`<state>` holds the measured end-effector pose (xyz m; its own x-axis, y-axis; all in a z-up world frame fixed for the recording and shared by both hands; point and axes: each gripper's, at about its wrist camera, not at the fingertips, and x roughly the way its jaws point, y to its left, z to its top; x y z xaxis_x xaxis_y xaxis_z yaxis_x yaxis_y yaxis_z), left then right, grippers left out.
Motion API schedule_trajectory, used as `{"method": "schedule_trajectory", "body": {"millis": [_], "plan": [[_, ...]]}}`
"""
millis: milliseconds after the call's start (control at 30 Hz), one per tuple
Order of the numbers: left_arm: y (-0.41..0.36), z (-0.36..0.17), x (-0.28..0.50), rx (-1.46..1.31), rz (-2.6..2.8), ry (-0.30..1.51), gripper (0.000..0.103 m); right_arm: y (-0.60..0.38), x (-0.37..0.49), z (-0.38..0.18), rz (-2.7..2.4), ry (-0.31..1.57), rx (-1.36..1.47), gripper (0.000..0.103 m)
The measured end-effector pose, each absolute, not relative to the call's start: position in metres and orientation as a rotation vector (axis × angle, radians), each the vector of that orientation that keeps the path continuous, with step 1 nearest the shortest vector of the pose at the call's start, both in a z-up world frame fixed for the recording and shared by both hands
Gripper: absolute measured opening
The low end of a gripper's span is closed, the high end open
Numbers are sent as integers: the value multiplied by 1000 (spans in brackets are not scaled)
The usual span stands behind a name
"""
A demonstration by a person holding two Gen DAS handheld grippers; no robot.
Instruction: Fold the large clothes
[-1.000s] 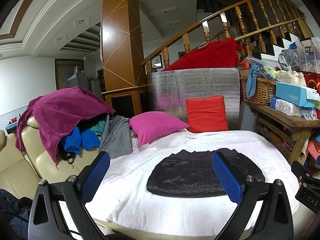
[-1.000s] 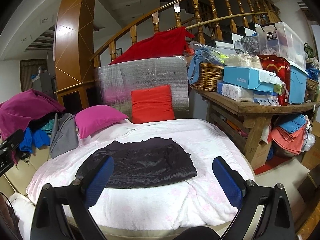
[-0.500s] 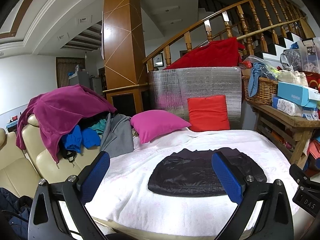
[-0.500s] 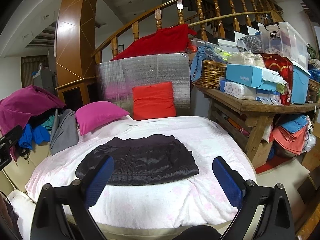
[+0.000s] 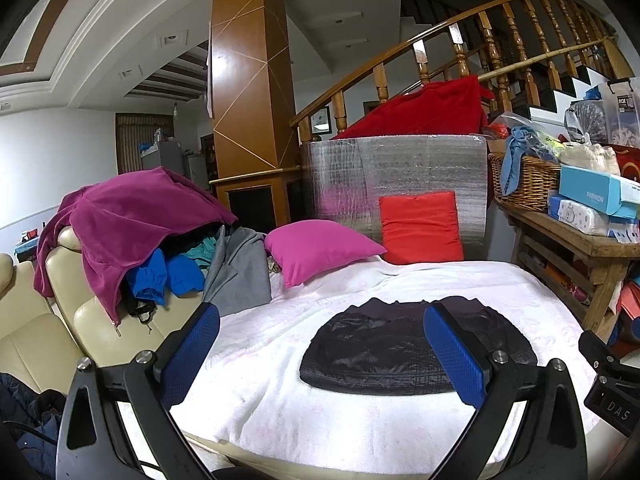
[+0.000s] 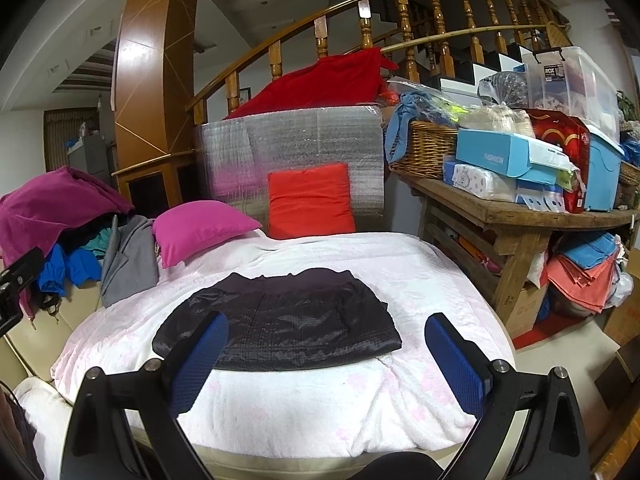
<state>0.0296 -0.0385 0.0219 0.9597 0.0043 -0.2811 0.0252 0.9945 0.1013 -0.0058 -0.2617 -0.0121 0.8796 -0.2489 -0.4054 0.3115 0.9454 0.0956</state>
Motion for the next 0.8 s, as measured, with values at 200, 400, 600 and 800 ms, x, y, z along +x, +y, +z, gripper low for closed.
{"method": "schedule_trajectory", "body": {"millis": [200, 400, 600, 800], "plan": [[-37, 20, 31, 101, -7, 287, 102, -260, -4, -13, -292, 405, 156, 100], [-35, 16, 38, 96, -2, 303, 102, -259, 2, -18, -288, 421, 151, 100], [-30, 10, 56, 88, -27, 330, 102, -262, 17, -20, -292, 437, 138, 100], [16, -9, 127, -54, -24, 428, 102, -313, 50, -22, -362, 459, 160, 100]]}}
